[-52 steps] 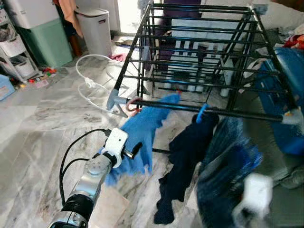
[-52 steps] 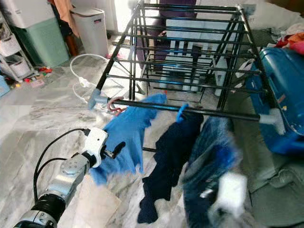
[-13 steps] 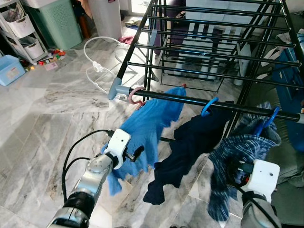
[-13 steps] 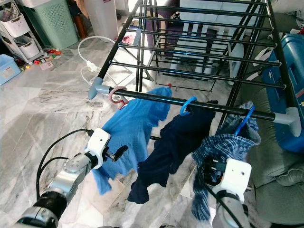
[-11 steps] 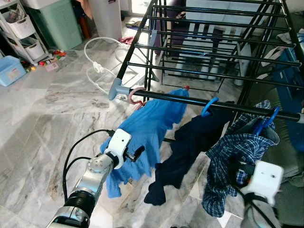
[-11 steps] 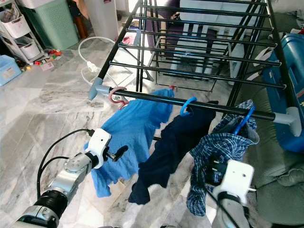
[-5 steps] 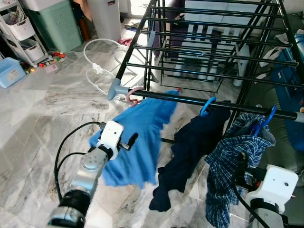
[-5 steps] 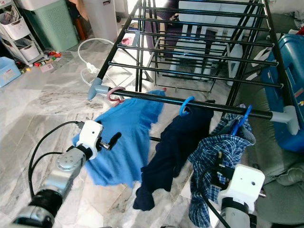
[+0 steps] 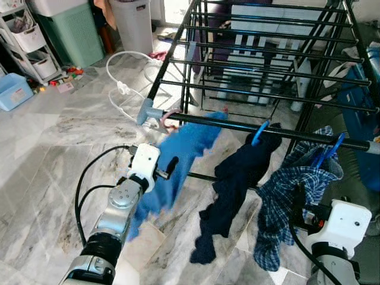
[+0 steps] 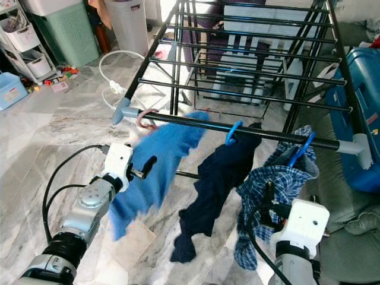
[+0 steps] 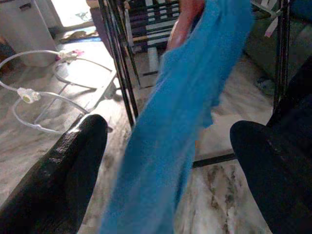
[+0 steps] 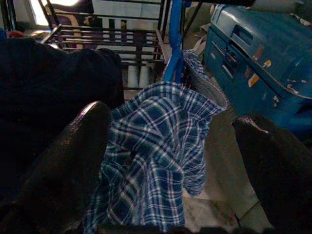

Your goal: Hang hanger

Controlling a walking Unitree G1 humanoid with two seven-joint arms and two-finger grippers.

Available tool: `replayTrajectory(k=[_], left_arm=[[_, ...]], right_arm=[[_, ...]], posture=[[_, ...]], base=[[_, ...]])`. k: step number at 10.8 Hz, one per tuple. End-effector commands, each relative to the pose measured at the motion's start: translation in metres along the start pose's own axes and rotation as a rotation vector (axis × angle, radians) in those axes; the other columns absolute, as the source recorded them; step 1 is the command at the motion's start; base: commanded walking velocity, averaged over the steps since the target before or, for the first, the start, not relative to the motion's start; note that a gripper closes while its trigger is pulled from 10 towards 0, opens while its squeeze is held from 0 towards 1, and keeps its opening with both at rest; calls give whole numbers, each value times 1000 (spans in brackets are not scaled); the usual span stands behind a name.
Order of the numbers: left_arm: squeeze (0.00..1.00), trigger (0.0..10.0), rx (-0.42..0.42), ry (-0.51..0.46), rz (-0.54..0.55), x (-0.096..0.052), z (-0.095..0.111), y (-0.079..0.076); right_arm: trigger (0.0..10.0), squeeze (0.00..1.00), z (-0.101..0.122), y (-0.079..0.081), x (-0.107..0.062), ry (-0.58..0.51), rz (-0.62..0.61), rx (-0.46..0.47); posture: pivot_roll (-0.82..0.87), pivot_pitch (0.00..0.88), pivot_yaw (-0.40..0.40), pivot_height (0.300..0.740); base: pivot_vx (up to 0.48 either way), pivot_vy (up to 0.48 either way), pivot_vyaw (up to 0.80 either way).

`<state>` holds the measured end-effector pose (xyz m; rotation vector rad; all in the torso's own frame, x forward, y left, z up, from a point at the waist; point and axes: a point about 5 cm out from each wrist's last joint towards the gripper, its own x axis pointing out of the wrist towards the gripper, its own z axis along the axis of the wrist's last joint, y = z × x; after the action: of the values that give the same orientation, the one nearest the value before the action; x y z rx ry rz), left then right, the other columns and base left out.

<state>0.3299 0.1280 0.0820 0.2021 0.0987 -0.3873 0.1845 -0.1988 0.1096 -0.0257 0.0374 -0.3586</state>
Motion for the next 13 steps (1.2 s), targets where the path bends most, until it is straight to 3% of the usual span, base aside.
replayTrajectory(k=[1, 11, 13], left_arm=[[0, 10000, -2, 17, 10, -1, -3, 0], [0, 10000, 1, 25, -3, 3, -3, -7], [0, 10000, 6, 16, -4, 5, -1, -9]], right_arm=[[10000, 0, -5, 1, -1, 23, 11, 8], [10000, 0, -6, 2, 4, 14, 10, 22], [10000, 0, -6, 5, 4, 13, 18, 29]], posture=[[-20, 30, 1, 740], [-17, 27, 8, 740], [-18, 30, 10, 740]], base=[[-292, 0, 0], [-346, 0, 0], [0, 0, 0]])
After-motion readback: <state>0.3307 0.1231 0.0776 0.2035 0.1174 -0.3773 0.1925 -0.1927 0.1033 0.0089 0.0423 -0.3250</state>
